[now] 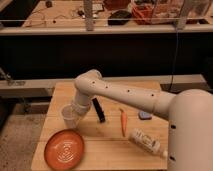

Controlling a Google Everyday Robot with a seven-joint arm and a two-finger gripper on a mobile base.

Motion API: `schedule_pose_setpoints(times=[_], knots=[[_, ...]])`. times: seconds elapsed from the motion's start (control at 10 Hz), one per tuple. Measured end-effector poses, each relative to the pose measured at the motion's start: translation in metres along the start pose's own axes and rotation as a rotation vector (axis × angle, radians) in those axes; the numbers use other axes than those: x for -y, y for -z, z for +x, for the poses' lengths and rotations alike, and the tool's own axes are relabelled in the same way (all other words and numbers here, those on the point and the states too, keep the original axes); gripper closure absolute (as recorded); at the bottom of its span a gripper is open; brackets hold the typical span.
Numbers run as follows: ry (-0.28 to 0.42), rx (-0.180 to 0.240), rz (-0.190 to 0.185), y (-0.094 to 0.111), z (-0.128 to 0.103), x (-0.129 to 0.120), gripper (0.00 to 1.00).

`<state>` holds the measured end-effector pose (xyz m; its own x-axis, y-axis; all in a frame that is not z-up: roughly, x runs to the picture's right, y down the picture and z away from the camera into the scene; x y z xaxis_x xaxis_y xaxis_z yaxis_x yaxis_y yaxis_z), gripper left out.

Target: Place the ceramic cup in the ceramic bowl

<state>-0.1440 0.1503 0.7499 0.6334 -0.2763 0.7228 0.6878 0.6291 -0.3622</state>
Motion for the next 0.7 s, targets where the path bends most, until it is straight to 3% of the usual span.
schedule_pose_setpoints(times=[0.4, 0.6, 0.7], knots=[[0.041, -0.034, 0.043, 0.022, 0.0, 0.015, 1.0], [0.068, -0.02, 0.065, 0.031, -0.003, 0.023, 1.0], [0.082, 0.019, 0.091, 0.036, -0.005, 0.026, 1.0]])
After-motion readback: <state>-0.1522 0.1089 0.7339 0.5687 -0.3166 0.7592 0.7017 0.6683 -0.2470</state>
